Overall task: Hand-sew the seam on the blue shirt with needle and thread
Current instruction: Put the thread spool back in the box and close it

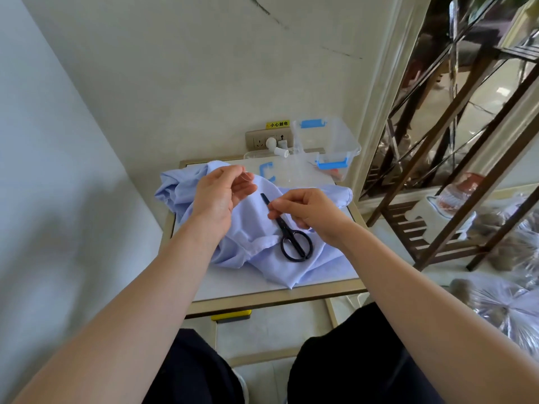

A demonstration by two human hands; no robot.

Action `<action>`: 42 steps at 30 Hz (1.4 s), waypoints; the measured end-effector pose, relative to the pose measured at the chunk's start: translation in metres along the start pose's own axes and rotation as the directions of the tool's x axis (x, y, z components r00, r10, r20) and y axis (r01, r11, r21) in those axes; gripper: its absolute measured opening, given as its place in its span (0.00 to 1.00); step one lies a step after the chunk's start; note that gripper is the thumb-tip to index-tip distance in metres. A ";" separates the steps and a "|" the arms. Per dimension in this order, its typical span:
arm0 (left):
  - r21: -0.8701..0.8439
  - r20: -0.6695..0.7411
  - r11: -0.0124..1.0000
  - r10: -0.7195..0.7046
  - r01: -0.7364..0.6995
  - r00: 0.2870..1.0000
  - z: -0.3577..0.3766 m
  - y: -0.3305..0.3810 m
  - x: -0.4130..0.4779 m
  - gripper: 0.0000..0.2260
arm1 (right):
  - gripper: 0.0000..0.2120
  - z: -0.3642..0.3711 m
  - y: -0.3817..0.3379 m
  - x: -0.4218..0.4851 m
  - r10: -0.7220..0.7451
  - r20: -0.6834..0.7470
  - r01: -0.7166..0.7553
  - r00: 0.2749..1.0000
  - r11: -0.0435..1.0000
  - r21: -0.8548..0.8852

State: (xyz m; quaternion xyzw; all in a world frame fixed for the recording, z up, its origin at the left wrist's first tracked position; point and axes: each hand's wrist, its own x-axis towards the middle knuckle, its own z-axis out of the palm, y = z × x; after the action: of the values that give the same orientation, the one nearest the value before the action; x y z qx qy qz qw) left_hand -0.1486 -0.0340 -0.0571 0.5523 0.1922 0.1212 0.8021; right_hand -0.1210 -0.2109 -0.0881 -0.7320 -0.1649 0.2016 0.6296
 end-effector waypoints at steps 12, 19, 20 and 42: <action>0.366 0.036 0.920 0.136 -0.140 0.990 0.027 -0.018 0.022 0.05 | 0.04 -0.038 0.002 0.027 0.243 -0.320 0.023 0.916 0.763 0.646; 0.829 0.344 0.424 0.128 -0.364 0.930 0.024 -0.027 0.024 0.07 | 0.07 -0.037 -0.002 0.034 0.081 -0.405 0.201 0.911 0.771 0.605; 0.852 0.367 0.363 0.099 -0.377 0.925 0.026 -0.027 0.024 0.08 | 0.07 -0.039 0.000 0.035 0.058 -0.445 0.174 0.894 0.869 0.463; 0.909 0.407 0.106 -0.010 -0.404 0.913 0.095 -0.072 0.210 0.21 | 0.07 -0.058 0.040 0.119 -0.303 -0.441 0.226 0.845 0.949 -0.219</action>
State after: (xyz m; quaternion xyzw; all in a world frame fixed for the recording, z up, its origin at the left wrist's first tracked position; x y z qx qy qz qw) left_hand 0.0799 -0.0542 -0.1307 0.9716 0.0172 -0.0165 0.2355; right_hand 0.0104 -0.2077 -0.1304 -0.7768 -0.1228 -0.0839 0.6119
